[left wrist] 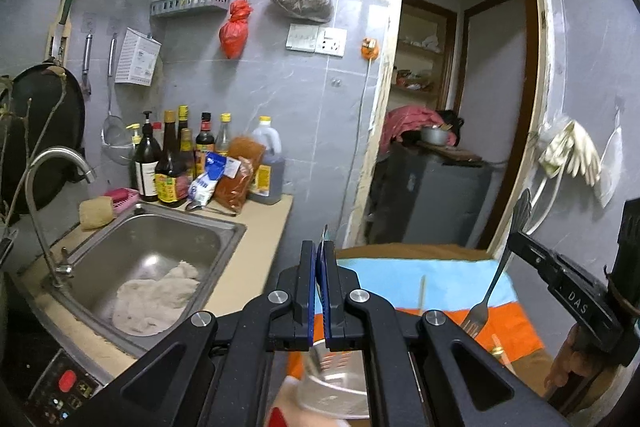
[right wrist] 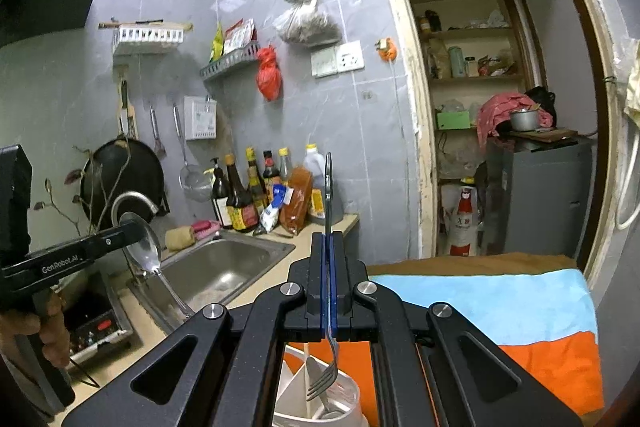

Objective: Organize utensils
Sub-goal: 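Lift the fork and spoon and carry both over the white caddy, then open both grippers to drop the fork and spoon into the caddy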

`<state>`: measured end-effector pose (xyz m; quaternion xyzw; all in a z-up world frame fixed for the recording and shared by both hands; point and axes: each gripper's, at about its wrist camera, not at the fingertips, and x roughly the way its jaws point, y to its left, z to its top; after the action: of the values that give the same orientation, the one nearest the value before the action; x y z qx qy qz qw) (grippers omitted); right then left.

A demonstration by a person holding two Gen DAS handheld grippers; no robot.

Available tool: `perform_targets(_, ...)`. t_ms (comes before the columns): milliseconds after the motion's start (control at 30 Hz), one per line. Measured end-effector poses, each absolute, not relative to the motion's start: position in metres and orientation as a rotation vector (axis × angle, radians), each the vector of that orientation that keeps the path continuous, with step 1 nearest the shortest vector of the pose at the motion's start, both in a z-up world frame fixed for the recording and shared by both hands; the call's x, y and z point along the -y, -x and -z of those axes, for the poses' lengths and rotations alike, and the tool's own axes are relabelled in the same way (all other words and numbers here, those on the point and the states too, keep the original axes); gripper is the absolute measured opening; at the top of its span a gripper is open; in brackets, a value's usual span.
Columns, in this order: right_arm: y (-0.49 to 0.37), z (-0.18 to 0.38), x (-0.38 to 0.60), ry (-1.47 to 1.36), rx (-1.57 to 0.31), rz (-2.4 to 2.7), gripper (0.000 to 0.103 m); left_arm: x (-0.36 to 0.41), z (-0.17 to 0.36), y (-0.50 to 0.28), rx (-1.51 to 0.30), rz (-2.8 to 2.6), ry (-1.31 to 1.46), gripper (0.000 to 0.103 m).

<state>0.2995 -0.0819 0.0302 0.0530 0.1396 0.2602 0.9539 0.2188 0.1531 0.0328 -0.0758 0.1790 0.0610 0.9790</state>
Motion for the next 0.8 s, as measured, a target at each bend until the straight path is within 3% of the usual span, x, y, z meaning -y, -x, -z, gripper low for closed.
perform_targets(800, -0.317, 0.006, 0.063, -0.074, -0.369, -0.540, 0.002, -0.146, -0.016, -0.223, -0.386, -0.176, 0.074, 0.003)
